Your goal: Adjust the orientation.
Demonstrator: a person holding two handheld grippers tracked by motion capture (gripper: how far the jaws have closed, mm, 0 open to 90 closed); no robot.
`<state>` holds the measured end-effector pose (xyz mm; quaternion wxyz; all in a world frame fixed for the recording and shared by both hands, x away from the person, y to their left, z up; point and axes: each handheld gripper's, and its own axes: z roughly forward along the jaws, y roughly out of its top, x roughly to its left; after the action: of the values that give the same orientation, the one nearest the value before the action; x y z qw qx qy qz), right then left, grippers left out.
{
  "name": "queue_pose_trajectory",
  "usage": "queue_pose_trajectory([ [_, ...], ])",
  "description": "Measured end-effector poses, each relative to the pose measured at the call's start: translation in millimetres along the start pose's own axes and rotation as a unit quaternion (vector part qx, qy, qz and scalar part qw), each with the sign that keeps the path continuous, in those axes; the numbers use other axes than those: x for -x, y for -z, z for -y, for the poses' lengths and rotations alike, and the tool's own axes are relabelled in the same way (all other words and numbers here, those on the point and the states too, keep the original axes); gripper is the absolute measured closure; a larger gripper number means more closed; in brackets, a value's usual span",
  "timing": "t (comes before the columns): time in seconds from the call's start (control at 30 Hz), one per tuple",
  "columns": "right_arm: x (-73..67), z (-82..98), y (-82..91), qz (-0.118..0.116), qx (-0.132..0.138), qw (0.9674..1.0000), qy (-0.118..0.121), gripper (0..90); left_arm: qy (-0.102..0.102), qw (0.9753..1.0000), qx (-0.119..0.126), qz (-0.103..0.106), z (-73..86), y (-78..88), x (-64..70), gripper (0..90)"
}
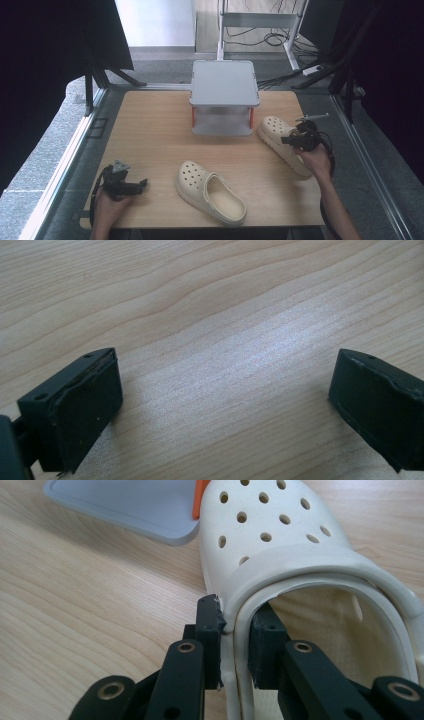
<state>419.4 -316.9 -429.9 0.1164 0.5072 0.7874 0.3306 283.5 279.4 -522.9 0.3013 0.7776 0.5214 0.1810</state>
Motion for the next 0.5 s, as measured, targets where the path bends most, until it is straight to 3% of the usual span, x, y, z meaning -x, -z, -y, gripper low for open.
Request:
queue_pose_trajectory([
  [0.17,-6.1,-1.8,16.2,0.003,0.011,0.9999,0.002,77.7,0.0,1.0,0.0,0.0,0.0,0.0,0.0,0.5],
  [0.27,-15.7,-1.6,28.4,0.009,0.013,0.9998,0.016,77.7,0.0,1.0,0.0,0.0,0.0,0.0,0.0,0.5],
  [0.3,-25.1,-0.9,37.3,0.006,0.018,0.9994,0.03,77.7,0.0,1.0,0.0,0.0,0.0,0.0,0.0,0.5],
  [0.37,-28.4,-0.7,40.1,0.004,0.02,0.9992,0.035,77.7,0.0,1.0,0.0,0.0,0.0,0.0,0.0,0.5],
  [0.4,-39.4,-0.1,47.5,-0.001,0.026,0.9987,0.045,77.7,0.001,1.0,0.001,0.0,0.0,-0.1,0.1,0.5],
  [0.5,-48.8,0.3,52.0,-0.005,0.029,0.9982,0.053,77.7,0.001,1.0,0.001,0.0,0.0,-0.1,0.1,0.5],
])
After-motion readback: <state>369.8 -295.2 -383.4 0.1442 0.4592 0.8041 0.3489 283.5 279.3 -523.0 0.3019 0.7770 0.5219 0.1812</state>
